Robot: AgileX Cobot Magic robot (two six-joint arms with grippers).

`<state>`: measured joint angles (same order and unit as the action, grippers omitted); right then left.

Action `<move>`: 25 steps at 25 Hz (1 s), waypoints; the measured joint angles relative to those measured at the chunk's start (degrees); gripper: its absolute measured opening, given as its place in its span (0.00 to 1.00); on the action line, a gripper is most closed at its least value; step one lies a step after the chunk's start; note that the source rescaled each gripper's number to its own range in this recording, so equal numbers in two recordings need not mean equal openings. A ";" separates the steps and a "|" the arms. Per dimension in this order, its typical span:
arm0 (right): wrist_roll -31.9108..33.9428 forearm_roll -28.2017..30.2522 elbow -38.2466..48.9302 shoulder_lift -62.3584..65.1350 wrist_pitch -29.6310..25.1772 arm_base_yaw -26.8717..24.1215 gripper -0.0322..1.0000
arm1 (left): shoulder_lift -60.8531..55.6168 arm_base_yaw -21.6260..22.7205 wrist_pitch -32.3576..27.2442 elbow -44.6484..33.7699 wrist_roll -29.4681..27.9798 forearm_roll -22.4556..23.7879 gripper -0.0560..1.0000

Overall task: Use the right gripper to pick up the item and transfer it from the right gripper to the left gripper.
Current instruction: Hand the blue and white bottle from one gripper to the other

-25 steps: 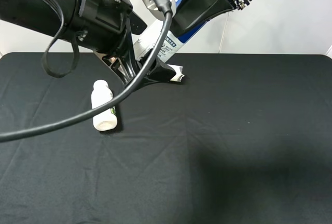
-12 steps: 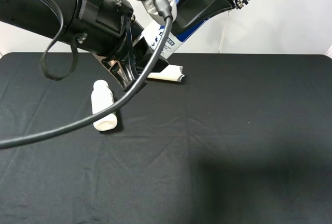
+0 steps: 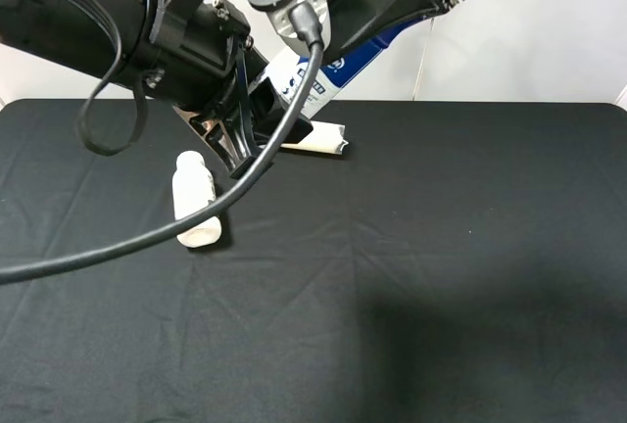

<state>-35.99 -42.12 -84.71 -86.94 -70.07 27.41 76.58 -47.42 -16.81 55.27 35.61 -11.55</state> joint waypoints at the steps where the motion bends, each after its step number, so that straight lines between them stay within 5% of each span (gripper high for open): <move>1: 0.13 0.29 0.00 0.10 0.12 0.00 0.91 | 0.00 0.00 0.00 0.00 0.00 0.05 0.09; 5: 0.41 0.34 0.00 0.10 0.17 0.00 0.99 | 0.00 0.00 -0.19 0.00 0.00 0.05 0.09; 25: 3.48 8.52 0.00 4.51 0.17 0.00 1.00 | 0.00 0.00 -0.30 0.00 0.00 0.05 0.09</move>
<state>-32.52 -33.60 -84.71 -82.43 -69.90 27.41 76.58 -47.42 -17.11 55.27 35.61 -11.50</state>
